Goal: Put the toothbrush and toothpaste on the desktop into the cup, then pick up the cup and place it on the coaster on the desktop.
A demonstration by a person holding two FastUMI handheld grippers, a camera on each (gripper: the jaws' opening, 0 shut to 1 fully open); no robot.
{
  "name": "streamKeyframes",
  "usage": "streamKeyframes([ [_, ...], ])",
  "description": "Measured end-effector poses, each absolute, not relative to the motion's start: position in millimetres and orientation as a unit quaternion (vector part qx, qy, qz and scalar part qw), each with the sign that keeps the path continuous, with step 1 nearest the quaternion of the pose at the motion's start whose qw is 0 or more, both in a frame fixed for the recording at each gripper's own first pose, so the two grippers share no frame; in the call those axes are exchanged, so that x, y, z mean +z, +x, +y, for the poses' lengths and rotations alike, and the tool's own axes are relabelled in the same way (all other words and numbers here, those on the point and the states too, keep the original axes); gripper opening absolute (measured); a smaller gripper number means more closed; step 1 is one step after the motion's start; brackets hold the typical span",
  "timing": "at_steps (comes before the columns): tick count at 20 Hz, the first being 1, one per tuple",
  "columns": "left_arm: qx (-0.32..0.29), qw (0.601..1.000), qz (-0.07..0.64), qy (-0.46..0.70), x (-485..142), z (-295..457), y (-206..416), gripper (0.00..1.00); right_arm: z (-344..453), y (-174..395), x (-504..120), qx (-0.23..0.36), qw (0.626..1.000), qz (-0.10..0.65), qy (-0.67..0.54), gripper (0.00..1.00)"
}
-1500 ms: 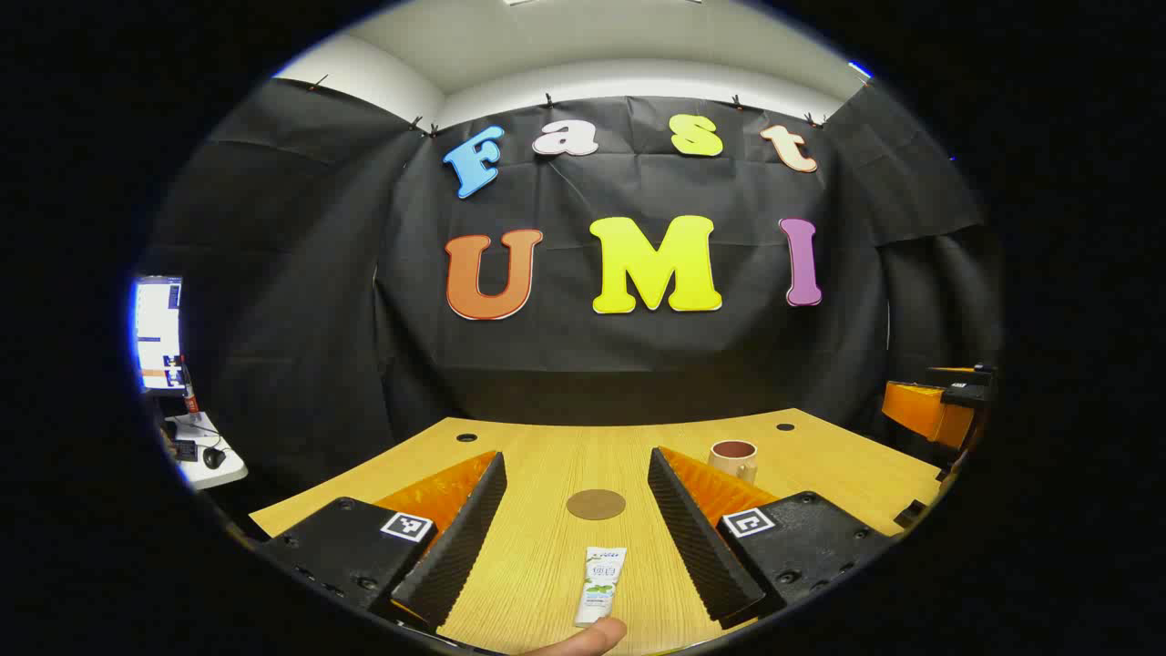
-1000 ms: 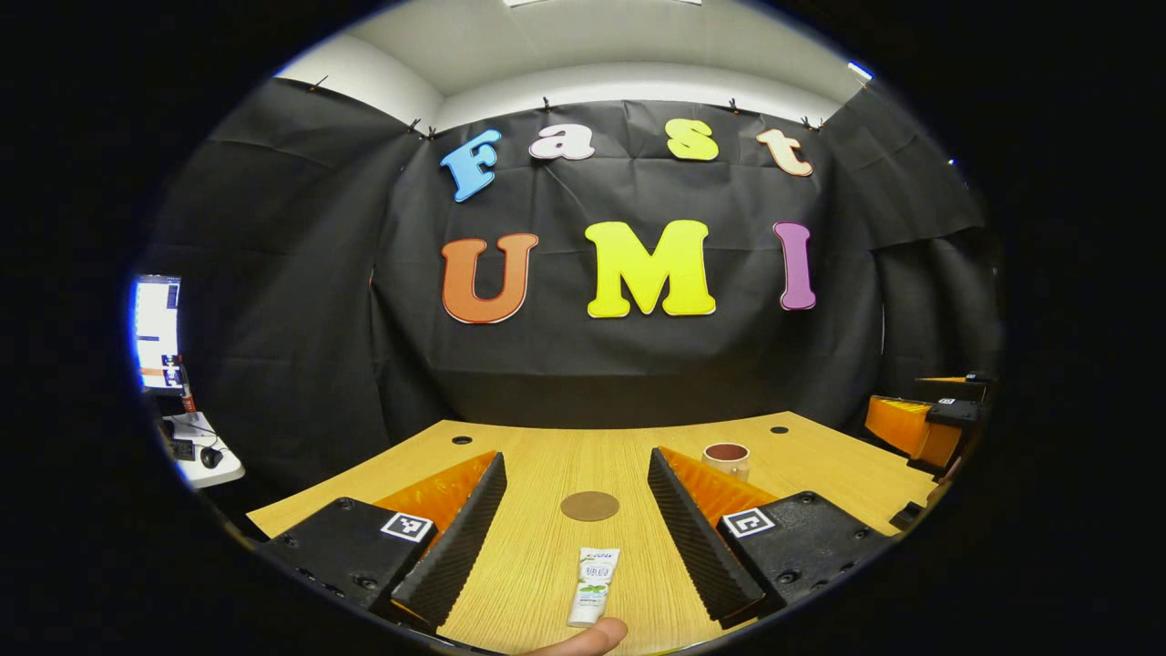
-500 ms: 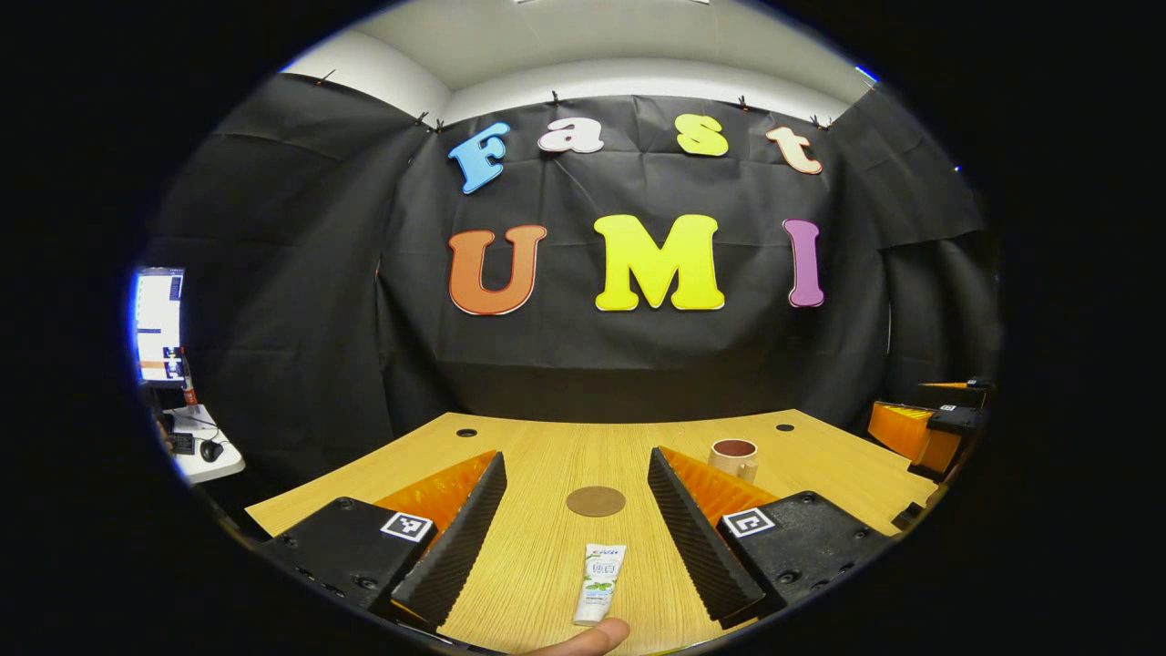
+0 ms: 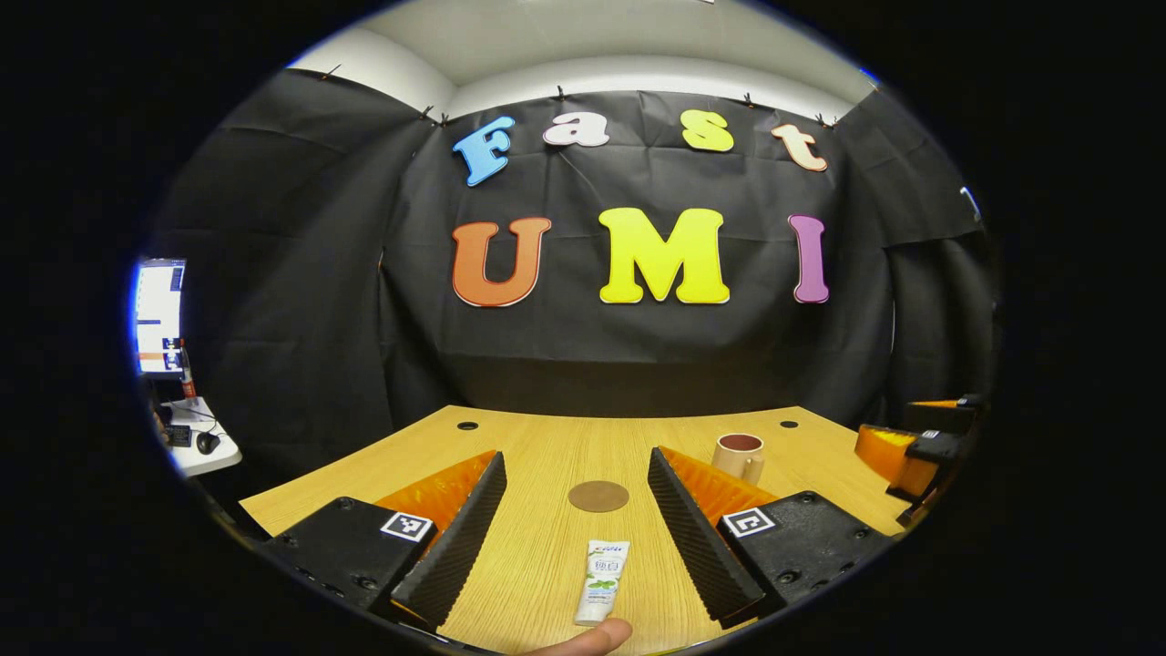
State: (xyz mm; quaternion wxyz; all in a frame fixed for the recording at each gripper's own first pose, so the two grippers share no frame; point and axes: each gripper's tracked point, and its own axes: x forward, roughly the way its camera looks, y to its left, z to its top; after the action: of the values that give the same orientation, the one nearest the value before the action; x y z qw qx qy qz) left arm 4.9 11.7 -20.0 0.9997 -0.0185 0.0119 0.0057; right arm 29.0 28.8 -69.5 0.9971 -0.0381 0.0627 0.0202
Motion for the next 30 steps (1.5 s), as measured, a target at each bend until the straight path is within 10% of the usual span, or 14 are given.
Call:
streamKeyframes([
  [14, -0.001, 0.998, 0.056, -0.015, -79.1, 12.5, 24.7, 0.99, 61.0, 84.2, -232.8, 0.039, 0.967, 0.248, -0.03, 0.89],
  [30, -0.024, 0.988, 0.152, -0.031, -124.3, 21.0, 37.9, 1.0, 69.8, 93.9, -250.0, 0.036, 0.947, 0.318, -0.013, 0.03],
])
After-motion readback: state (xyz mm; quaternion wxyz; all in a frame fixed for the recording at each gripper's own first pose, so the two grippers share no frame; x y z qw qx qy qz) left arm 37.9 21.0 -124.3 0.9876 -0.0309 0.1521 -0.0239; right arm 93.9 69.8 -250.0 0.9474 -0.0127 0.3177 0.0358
